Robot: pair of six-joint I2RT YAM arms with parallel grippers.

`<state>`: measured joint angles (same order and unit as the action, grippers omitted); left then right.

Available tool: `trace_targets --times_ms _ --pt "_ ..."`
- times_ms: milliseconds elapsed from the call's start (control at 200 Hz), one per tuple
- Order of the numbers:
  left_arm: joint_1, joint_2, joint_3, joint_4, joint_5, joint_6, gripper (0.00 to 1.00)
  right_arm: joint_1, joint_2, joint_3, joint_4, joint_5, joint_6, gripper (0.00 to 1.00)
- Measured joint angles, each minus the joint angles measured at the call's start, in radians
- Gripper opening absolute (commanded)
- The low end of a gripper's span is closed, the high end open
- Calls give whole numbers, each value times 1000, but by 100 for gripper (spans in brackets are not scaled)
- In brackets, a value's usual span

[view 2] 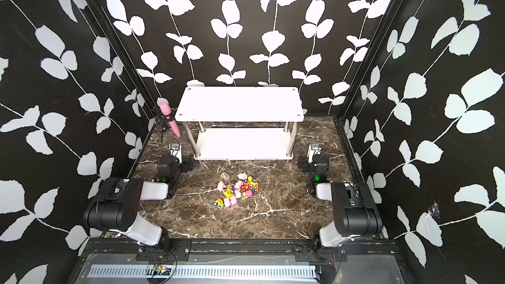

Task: Organize plastic toys on shelves
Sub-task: Adjust the plastic toy at the center of the board.

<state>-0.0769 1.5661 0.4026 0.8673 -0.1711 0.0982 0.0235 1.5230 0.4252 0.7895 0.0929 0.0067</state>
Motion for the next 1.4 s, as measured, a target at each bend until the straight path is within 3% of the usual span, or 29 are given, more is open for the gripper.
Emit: trace_targets --times_ms 785,885,1060,1190,1395 --pt "0 0 0 0 0 0 99 0 0 0 0 0 0 99" --pt "0 -17 0 -19 -4 0 98 0 -35 3 -70 16 5 100" --pt "0 -217 45 -274 -55 -39 99 0 -158 86 -325 76 40 99" --pt "0 -351 145 -513 -75 -137 99 0 -243 127 -478 79 98 99" --pt "-7 -492 163 -788 44 -382 97 3 -346 168 -708 -43 206 99"
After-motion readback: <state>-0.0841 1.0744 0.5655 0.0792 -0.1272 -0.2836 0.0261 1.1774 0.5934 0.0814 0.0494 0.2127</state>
